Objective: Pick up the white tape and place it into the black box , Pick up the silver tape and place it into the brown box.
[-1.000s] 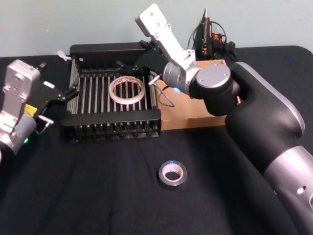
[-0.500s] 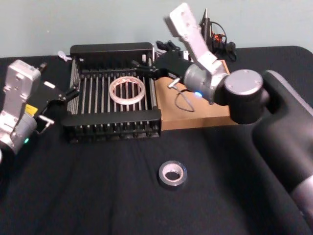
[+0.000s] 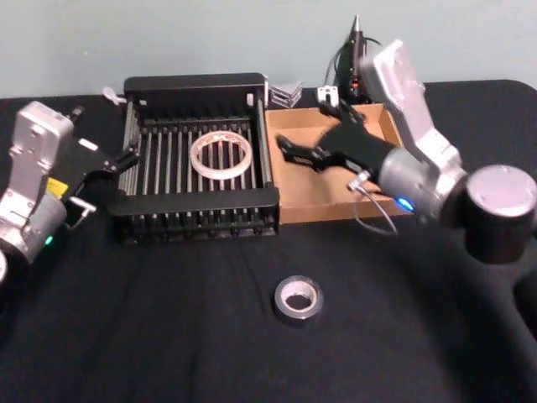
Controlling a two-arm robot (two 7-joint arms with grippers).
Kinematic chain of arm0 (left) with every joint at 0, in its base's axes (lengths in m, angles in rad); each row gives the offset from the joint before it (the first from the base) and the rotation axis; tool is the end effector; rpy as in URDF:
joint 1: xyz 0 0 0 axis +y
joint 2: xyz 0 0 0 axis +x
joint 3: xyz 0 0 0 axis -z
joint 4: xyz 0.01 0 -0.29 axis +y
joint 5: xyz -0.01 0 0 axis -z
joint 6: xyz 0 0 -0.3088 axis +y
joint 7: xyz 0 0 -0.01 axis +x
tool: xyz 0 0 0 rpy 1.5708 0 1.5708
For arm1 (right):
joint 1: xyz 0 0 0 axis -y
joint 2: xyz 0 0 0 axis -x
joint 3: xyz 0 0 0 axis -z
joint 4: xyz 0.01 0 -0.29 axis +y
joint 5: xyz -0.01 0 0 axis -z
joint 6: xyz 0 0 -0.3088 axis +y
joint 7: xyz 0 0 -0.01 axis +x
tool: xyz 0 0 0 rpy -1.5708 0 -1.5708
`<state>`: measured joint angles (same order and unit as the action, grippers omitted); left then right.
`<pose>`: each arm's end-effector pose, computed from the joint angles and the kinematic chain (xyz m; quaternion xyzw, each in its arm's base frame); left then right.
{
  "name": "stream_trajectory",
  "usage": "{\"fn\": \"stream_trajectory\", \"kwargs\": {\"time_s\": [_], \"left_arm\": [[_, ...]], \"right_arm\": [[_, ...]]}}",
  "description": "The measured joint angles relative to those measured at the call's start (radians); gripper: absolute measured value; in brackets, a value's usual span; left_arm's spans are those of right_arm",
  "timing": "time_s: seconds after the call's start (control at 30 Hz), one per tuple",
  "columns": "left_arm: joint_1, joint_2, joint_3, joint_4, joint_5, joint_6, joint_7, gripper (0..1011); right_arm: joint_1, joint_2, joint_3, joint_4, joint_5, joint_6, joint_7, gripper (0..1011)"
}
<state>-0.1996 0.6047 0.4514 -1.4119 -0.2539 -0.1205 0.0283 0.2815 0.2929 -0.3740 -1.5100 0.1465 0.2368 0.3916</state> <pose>0.3581 0.0827 -0.3023 0.1415 -0.1325 0.5800 0.7913 0.3876 0.0219 -0.2445 -0.1260 -0.0269 -0.4211 0.8978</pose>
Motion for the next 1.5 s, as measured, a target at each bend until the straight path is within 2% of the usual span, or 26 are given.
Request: {"fn": "stream_trajectory", "kwargs": {"time_s": [0.1,0.33,0.4,0.67,1.13,1.5], "left_arm": [[0.0,0.0,0.0,0.0,0.0,0.0,0.0,1001],[0.0,0.0,0.0,0.0,0.0,0.0,0.0,1001],[0.0,0.0,0.0,0.0,0.0,0.0,0.0,1001],[0.0,0.0,0.0,0.0,0.0,0.0,0.0,1001],[0.0,0.0,0.0,0.0,0.0,0.0,0.0,1001],[0.0,0.0,0.0,0.0,0.0,0.0,0.0,1001]], "right_arm": [[-0.059,0.043,0.015,-0.057,0.02,0.003,0.004,1003],[-0.149,0.109,0.034,-0.141,0.045,0.003,0.007,1002],[-0.19,0.139,0.039,-0.178,0.057,0.006,0.011,1003],[-0.257,0.193,0.027,-0.233,0.068,0.031,0.019,1003],[-0.271,0.205,-0.038,-0.224,0.05,0.102,0.029,1002],[-0.253,0.21,-0.075,-0.228,0.038,0.134,0.047,1002]]}}
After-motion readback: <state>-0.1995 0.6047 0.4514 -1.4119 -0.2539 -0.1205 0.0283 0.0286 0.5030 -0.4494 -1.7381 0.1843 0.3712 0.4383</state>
